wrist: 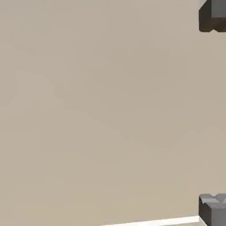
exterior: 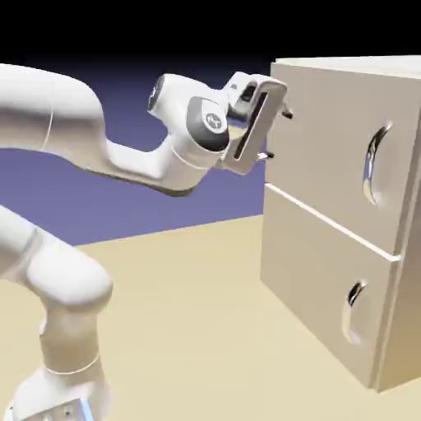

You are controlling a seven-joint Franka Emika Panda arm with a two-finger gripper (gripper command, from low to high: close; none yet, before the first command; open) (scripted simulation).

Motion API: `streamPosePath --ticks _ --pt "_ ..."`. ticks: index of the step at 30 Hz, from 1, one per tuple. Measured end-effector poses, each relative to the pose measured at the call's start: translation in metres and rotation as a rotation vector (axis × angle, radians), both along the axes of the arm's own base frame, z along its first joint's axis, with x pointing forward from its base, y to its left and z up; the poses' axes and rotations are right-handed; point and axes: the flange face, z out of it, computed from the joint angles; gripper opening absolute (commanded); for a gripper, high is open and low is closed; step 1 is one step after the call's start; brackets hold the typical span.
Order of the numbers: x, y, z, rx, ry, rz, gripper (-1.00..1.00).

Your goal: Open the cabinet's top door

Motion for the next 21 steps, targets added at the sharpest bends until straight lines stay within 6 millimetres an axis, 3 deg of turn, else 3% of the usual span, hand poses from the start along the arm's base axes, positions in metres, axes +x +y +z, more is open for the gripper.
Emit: streamPosePath --ticks 11,21 --pt "0.001 -0.040 0.004 -0.476 -0.159 0.119 1.00" --pt "0.016 -0.087 -0.016 -0.915 -0.261 0.178 1.00"
